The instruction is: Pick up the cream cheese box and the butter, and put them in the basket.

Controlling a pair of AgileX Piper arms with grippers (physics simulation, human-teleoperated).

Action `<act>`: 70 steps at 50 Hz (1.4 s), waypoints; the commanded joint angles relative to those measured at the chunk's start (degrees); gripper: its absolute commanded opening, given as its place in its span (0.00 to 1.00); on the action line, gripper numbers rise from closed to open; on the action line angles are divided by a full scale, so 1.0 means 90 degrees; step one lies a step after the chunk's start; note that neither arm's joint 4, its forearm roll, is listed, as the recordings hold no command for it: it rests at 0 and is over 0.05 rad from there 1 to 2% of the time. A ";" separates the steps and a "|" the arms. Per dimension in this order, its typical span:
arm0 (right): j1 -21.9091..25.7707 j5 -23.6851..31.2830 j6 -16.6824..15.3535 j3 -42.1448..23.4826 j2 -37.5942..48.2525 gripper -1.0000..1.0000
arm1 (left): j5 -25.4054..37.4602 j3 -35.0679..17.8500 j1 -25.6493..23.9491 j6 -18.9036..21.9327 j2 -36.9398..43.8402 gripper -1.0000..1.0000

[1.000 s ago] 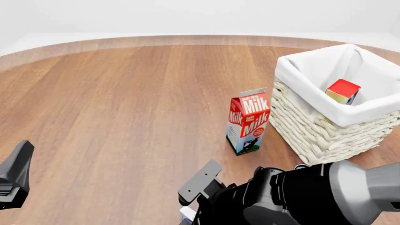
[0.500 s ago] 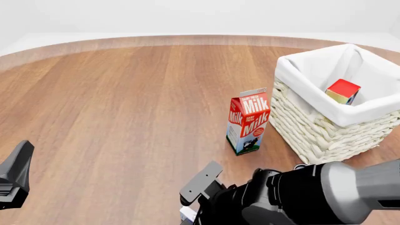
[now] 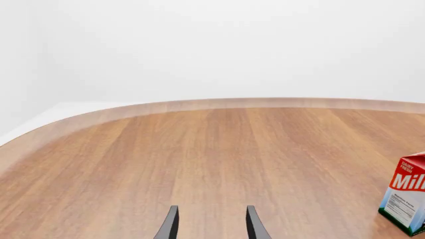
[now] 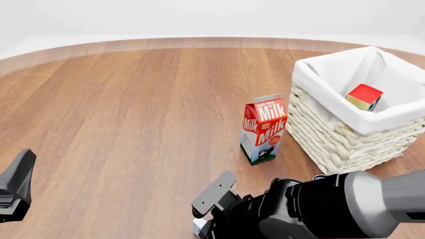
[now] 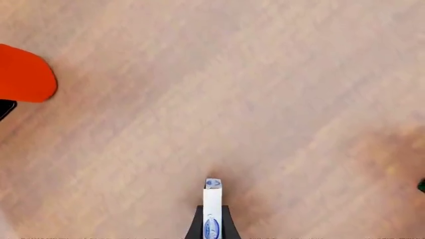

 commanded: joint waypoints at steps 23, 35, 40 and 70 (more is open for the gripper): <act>-0.0136 0.1079 -0.0493 -0.0503 -0.1135 0.00 | 0.0000 0.0000 0.0000 0.0000 0.0000 1.00; -0.0086 0.1677 -0.0631 -0.1050 -0.1740 0.00 | 0.0000 0.0000 0.0000 0.0000 0.0000 1.00; -0.0136 0.1844 -0.0737 -0.1226 -0.1929 0.00 | 0.0000 0.0000 0.0000 0.0000 0.0000 1.00; -0.0878 0.2807 -0.1402 -0.2226 -0.3347 0.00 | 0.0000 0.0000 0.0000 0.0000 0.0000 1.00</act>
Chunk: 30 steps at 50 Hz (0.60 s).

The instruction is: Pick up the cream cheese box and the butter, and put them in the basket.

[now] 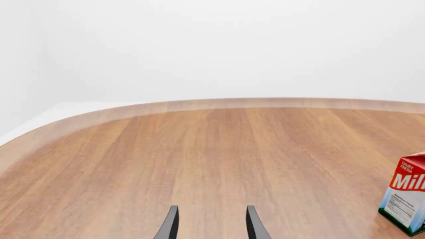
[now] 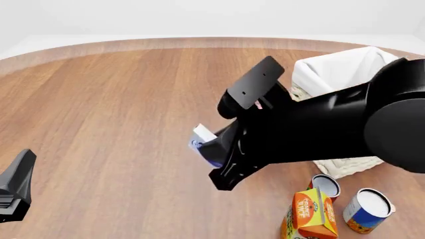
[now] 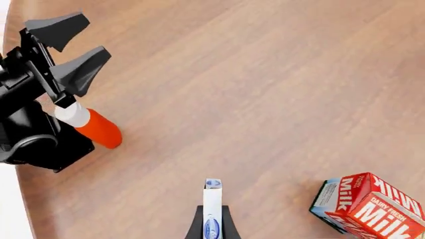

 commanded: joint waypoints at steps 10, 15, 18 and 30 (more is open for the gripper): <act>-0.0566 0.0562 -0.0278 -0.0590 -0.0934 0.00 | 0.0000 0.0000 0.0000 0.0000 0.0000 1.00; -0.0754 0.0715 -0.0325 -0.0711 -0.1097 0.00 | 0.0000 0.0000 0.0000 0.0000 0.0000 1.00; -0.0954 0.0843 -0.0379 -0.0860 -0.1230 0.00 | 0.0000 0.0000 0.0000 0.0000 0.0000 1.00; -0.1600 0.1076 -0.0354 -0.1155 -0.1516 0.00 | 0.0000 0.0000 0.0000 0.0000 0.0000 1.00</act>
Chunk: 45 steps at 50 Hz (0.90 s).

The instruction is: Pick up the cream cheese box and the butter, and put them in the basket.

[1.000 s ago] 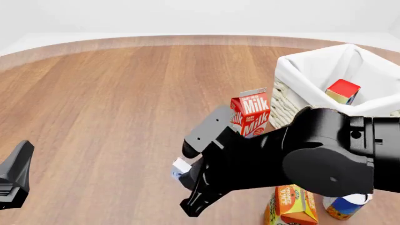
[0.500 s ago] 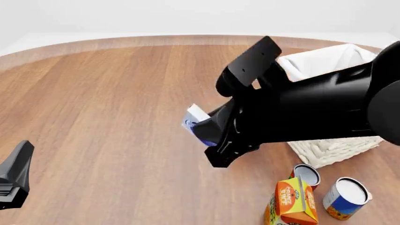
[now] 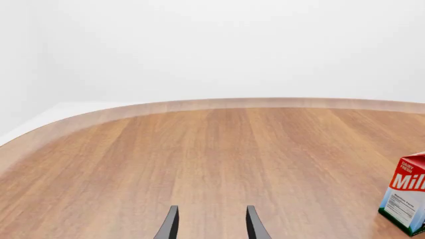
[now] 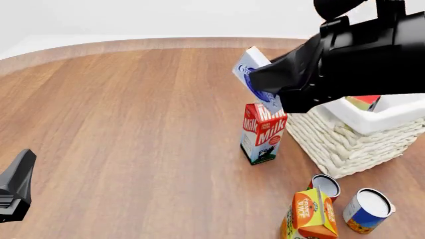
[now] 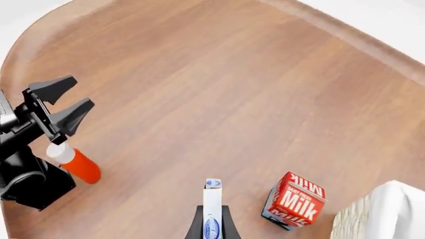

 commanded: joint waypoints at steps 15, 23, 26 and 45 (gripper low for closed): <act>-0.1395 0.0392 0.0198 -0.0571 -0.0352 0.00 | 0.0000 0.0000 0.0000 0.0000 0.0000 1.00; -0.1722 0.0424 0.0018 -0.0772 -0.0372 0.00 | 0.0000 0.0000 0.0000 0.0000 0.0000 1.00; -0.1826 0.0460 0.0022 -0.0860 -0.0356 0.00 | 0.0000 0.0000 0.0000 0.0000 0.0000 1.00; -0.2786 0.0436 0.0008 -0.1076 -0.0214 0.00 | 0.0000 0.0000 0.0000 0.0000 0.0000 1.00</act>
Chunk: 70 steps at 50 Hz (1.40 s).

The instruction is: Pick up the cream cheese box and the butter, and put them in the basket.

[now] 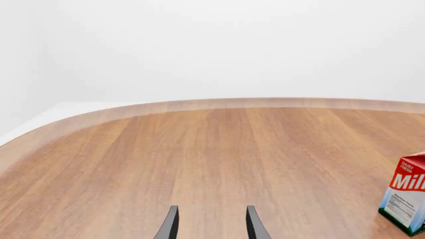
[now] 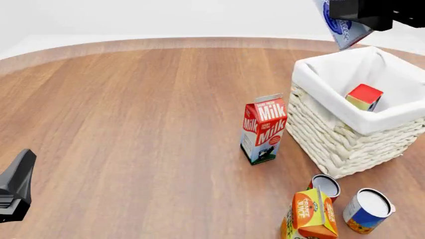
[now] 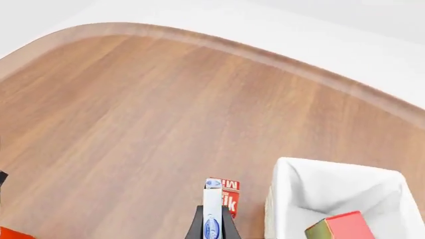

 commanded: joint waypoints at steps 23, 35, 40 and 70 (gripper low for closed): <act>-0.1773 0.0038 0.0246 -0.0606 0.0405 0.00 | 0.0000 0.0000 0.0000 0.0000 0.0000 1.00; -0.2122 -0.0122 0.0173 -0.0296 0.0411 0.00 | 0.0000 0.0000 0.0000 0.0000 0.0000 1.00; -0.2221 -0.0216 0.0190 -0.0116 0.0354 0.00 | 0.0000 0.0000 0.0000 0.0000 0.0000 1.00; -0.2907 -0.0473 0.0060 0.0045 0.0523 0.00 | 0.0000 0.0000 0.0000 0.0000 0.0000 1.00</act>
